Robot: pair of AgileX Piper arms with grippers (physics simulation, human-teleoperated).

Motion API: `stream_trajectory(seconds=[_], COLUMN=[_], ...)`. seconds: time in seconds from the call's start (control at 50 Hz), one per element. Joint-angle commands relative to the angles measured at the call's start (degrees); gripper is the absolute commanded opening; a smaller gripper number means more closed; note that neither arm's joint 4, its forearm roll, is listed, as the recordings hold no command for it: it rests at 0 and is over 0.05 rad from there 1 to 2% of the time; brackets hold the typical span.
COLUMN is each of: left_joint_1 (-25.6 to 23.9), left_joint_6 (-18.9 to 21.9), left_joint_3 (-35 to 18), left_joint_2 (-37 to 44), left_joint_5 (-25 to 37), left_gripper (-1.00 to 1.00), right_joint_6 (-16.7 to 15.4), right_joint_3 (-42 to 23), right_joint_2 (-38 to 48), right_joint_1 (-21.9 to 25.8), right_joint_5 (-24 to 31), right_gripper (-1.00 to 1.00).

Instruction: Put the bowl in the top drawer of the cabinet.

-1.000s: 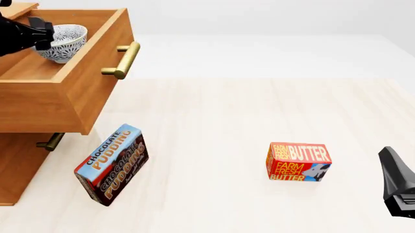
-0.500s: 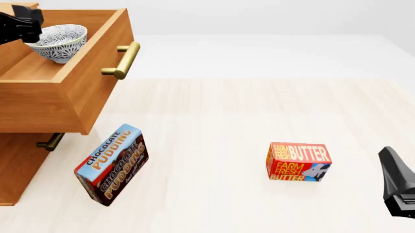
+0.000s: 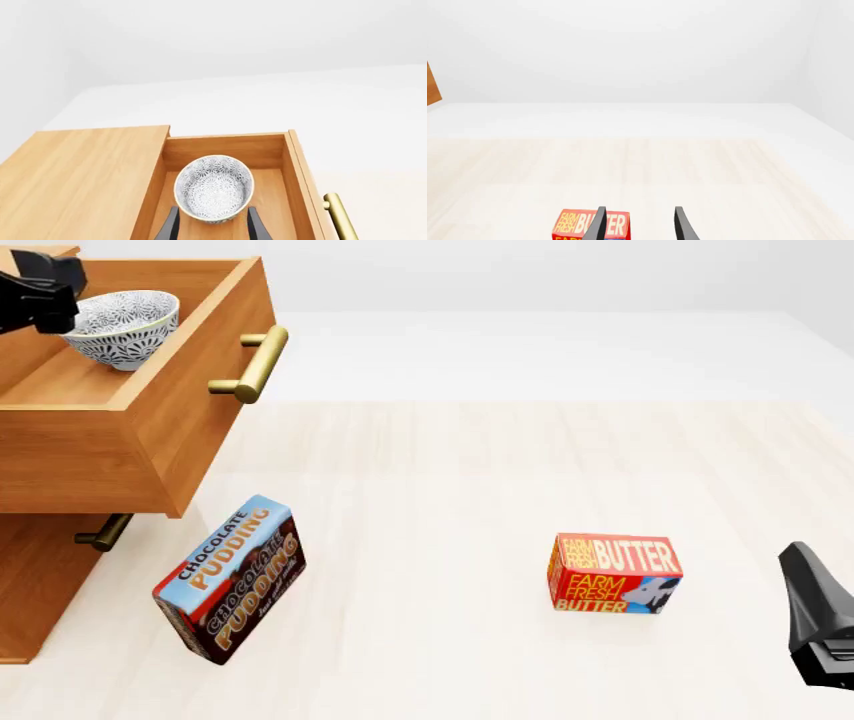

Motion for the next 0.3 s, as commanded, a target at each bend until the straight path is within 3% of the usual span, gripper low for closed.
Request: stream_trajectory(seconds=[0.02, 0.3], left_joint_1=[-0.79, -1.93], left_joint_6=[-0.32, -0.47], left_joint_3=[1.55, 2.66], left_joint_2=[-2.81, -7.96], left_joint_5=[1.09, 3.69], left_gripper=[1.0, 1.0], right_joint_6=[-0.01, 0.0], right_joint_3=[0.0, 0.0], right_joint_2=[0.0, -0.01], right_joint_1=[0.0, 0.0], right_joint_5=[0.0, 0.0], right_gripper=[1.0, 1.0])
